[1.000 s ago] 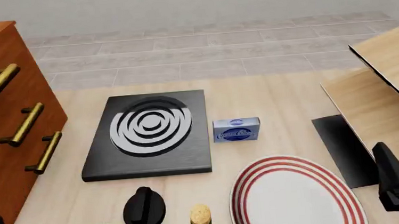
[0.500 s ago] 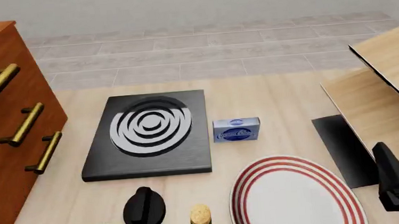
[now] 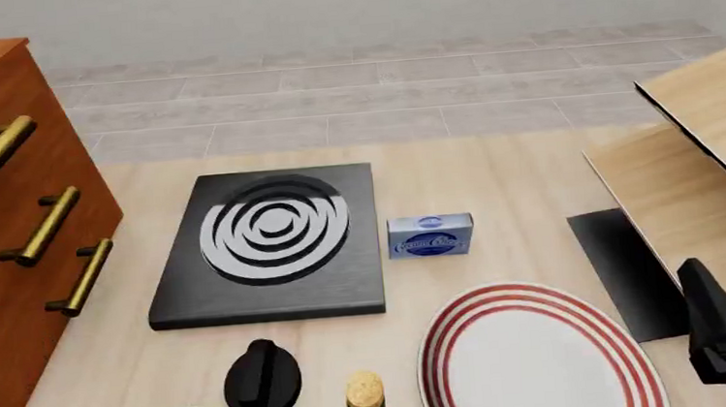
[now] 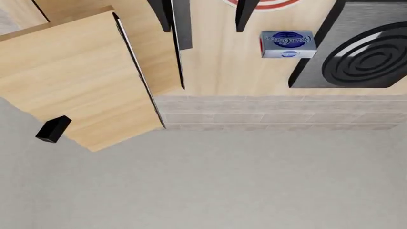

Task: Put the bowl on the top of the cabinet.

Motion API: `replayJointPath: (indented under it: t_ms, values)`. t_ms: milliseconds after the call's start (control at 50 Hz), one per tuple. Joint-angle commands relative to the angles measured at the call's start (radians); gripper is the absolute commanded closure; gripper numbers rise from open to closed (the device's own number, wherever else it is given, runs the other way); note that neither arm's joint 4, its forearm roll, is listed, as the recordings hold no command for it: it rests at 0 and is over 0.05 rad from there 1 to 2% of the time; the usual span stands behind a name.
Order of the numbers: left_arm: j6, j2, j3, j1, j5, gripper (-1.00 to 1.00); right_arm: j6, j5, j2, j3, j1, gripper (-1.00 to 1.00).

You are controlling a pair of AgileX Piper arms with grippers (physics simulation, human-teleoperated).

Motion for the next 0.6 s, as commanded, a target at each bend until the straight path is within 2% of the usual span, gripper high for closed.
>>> replayJointPath:
  t_ms: [20, 600]
  values:
    - [0.015, -0.001, 0.029, -0.01, -0.009, -1.0, 0.0, -0.001, 0.001, 0.0, 0.0, -1.0]
    - [0.057, 0.037, 0.141, -0.008, -0.099, -1.0, 0.0, 0.0, 0.0, 0.0, 0.0, -1.0]
